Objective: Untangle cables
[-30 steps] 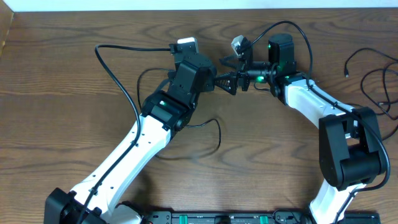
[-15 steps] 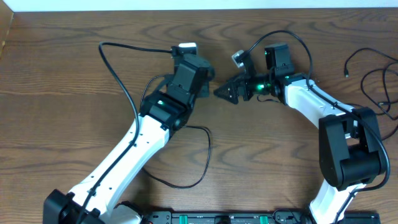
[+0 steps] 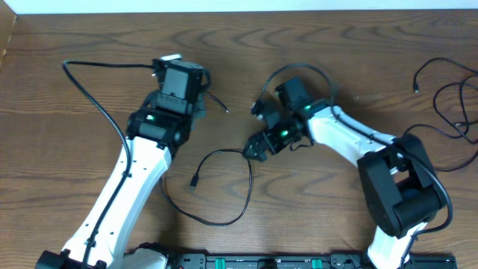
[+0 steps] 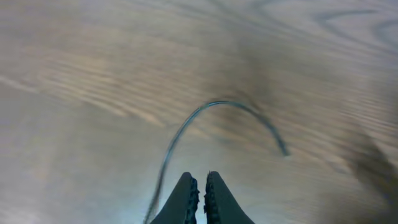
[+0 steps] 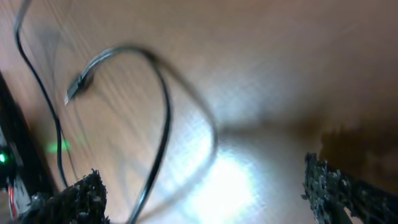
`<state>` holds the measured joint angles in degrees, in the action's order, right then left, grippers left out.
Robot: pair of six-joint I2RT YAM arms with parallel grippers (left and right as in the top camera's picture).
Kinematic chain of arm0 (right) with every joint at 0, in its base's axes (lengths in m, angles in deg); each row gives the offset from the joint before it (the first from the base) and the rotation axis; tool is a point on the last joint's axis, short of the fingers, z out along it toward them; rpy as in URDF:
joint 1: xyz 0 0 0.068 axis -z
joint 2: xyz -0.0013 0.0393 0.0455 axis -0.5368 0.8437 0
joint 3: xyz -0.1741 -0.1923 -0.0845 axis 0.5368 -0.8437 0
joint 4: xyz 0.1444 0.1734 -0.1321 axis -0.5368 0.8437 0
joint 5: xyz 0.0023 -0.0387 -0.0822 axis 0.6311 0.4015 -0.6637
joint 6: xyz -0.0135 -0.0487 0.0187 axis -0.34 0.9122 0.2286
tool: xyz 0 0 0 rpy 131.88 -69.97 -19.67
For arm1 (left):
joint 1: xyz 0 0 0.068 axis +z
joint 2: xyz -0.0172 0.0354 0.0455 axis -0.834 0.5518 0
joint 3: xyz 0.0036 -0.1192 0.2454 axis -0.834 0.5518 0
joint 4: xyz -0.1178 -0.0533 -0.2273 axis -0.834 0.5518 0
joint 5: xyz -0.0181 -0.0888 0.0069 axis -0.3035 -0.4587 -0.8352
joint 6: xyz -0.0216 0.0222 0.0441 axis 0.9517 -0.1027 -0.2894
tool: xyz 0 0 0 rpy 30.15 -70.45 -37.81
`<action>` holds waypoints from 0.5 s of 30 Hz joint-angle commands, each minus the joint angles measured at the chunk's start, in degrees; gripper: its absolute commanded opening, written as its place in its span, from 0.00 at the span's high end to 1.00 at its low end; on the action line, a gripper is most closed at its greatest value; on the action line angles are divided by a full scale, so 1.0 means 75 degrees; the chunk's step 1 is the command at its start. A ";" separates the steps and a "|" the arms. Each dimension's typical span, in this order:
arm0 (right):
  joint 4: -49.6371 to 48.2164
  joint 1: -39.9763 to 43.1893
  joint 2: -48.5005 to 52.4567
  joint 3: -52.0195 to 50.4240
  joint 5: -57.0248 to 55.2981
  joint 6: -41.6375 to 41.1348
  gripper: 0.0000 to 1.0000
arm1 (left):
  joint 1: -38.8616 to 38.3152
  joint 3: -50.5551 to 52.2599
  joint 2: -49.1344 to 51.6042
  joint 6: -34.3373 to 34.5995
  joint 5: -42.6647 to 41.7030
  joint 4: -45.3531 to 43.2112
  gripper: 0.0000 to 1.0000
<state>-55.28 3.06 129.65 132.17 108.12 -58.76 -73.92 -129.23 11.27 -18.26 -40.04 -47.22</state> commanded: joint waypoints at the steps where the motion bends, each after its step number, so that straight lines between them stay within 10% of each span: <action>1: 0.0303 -0.0440 0.0090 -0.0003 -0.0210 0.0093 0.01 | 0.0399 -0.0052 -0.0102 -0.0067 0.0125 0.0207 0.92; 12: 0.1052 -0.1192 0.0090 -0.0003 -0.0210 0.0358 0.02 | 0.1119 -0.0050 -0.0099 -0.0064 0.0117 0.0656 0.92; 15: 0.0819 -0.1259 0.0090 -0.0003 -0.0376 0.0353 0.20 | 0.1119 -0.0050 -0.0099 -0.0061 0.0055 0.0653 0.91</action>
<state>-48.40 -5.58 129.69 132.17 106.59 -56.71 -65.66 -129.23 11.27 -18.44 -39.93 -42.48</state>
